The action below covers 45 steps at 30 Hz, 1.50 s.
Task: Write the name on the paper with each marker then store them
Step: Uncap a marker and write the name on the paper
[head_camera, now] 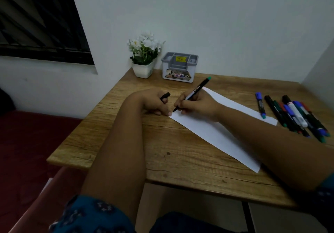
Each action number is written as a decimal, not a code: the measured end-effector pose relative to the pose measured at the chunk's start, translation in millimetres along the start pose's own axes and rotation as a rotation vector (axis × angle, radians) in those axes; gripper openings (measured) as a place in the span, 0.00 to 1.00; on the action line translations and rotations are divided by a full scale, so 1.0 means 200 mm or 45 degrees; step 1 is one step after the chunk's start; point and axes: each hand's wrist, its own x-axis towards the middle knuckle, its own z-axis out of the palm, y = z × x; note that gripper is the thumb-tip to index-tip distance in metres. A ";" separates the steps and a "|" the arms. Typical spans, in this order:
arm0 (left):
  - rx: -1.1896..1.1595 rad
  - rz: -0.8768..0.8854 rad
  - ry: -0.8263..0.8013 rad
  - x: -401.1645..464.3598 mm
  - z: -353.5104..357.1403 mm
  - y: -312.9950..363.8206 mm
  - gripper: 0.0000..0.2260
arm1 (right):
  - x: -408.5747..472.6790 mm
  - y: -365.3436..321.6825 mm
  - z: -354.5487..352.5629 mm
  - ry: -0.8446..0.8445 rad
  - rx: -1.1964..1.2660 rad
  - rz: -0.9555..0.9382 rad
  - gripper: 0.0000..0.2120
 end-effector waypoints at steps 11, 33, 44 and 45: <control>0.047 -0.003 -0.033 0.00 -0.01 0.01 0.20 | 0.00 0.08 0.05 0.081 -0.286 -0.225 0.03; 0.024 -0.005 -0.039 -0.03 0.00 0.04 0.20 | 0.01 0.09 0.04 0.076 -0.238 -0.173 0.03; 0.015 -0.020 -0.053 -0.02 0.00 0.04 0.20 | 0.02 0.10 0.03 0.147 -0.236 -0.148 0.03; 0.011 -0.021 -0.050 -0.02 0.00 0.04 0.20 | 0.02 0.10 0.03 0.143 -0.257 -0.154 0.02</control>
